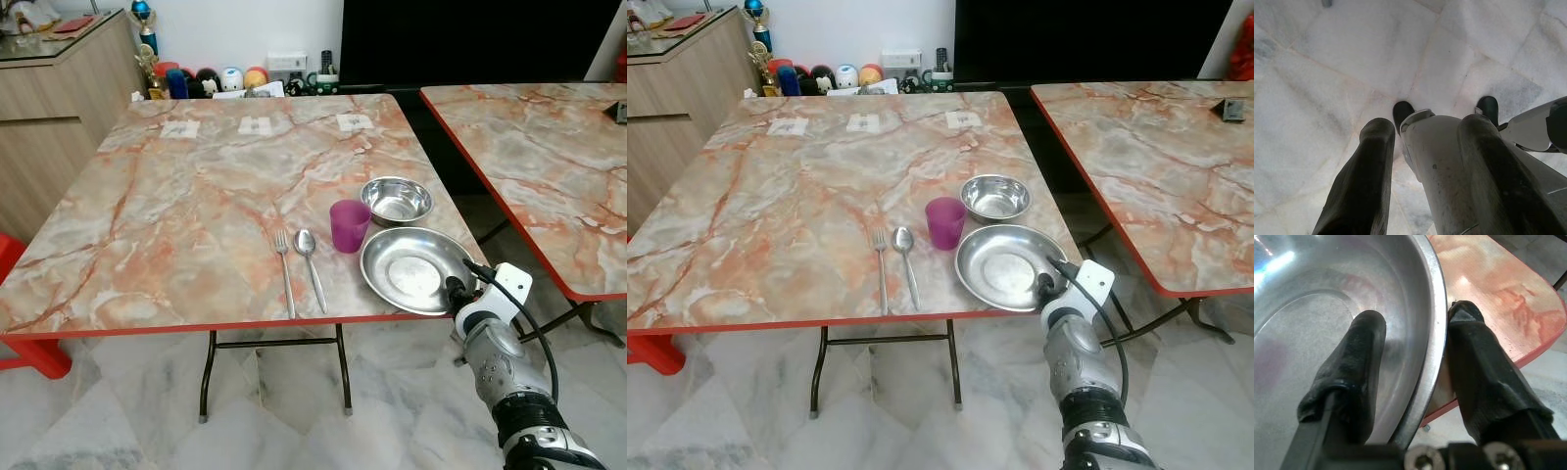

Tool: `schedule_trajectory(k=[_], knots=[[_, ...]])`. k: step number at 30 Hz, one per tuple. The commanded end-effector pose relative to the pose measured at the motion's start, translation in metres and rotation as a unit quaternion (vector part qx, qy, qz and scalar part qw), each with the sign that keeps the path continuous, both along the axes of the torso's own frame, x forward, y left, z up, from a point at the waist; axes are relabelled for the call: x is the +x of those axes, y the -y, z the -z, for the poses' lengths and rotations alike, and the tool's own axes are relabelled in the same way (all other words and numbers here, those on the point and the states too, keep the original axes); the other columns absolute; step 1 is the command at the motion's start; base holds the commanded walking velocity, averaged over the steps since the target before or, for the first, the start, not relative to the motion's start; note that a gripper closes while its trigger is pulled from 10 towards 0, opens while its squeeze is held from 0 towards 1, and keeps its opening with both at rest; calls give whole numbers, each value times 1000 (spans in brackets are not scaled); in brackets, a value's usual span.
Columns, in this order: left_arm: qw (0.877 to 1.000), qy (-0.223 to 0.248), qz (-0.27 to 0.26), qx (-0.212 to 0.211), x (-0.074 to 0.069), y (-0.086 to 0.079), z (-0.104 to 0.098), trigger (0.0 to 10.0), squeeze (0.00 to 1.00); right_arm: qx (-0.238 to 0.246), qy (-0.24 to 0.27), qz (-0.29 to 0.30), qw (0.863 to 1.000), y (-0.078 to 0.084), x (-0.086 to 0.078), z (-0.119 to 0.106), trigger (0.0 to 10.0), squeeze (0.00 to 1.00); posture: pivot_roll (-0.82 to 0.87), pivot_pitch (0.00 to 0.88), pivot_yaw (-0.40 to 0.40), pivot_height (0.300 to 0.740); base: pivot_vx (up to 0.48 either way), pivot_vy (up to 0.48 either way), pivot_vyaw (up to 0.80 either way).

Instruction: Setting the table

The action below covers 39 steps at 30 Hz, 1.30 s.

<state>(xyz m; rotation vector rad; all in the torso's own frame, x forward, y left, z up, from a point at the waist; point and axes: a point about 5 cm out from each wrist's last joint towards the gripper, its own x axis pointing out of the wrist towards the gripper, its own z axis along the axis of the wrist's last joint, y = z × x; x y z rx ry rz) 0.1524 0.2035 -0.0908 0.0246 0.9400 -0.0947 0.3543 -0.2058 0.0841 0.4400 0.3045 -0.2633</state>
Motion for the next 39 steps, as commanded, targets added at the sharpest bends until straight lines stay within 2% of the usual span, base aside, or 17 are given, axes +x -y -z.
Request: schedule_trajectory(k=[1, 15, 20, 23, 27, 30, 33, 35, 39], knots=[[1000, -26, 2, -1, -13, 5, 6, 10000, 0, 9, -16, -14, 1000, -7, -1, 6, 0, 0, -22, 101, -27, 740, 0, 0, 0], [1000, -27, 8, -5, -15, 14, 8, 10000, 0, 7, -5, 15, 1000, -5, 1, 2, 0, 0, -23, 102, -27, 740, 0, 0, 0], [1000, -28, 8, -6, -18, 16, 9, 10000, 0, -7, 8, 27, 1000, -4, -2, 2, 0, 0, -20, 104, -29, 740, 0, 0, 0], [1000, -28, 7, -6, -19, 18, 10, 10000, 0, -38, 30, 35, 998, -1, -12, 2, 0, 0, -13, 103, -35, 740, 0, 0, 0], [999, -29, 11, -7, -21, 21, 11, 10000, 0, -33, 32, 64, 997, 6, -35, 14, 0, 0, -29, 107, -32, 740, 0, 0, 0], [999, -29, 21, -7, -22, 24, 11, 10000, 0, -38, 61, 97, 993, 17, -55, 16, 0, 0, -33, 107, -31, 740, 0, 0, 0], [999, -29, 21, -7, -22, 24, 11, 10000, 0, -43, 72, 104, 991, 19, -59, 14, 0, 0, -34, 107, -31, 740, 0, 0, 0], [999, -29, 21, -7, -23, 25, 12, 10000, 0, -56, 98, 125, 986, 25, -69, 7, 0, 0, -34, 105, -33, 740, 0, 0, 0], [999, -29, 23, -6, -23, 25, 12, 10000, 0, -43, 139, 132, 981, 25, -74, -5, 0, 0, -39, 105, -32, 740, 0, 0, 0]])
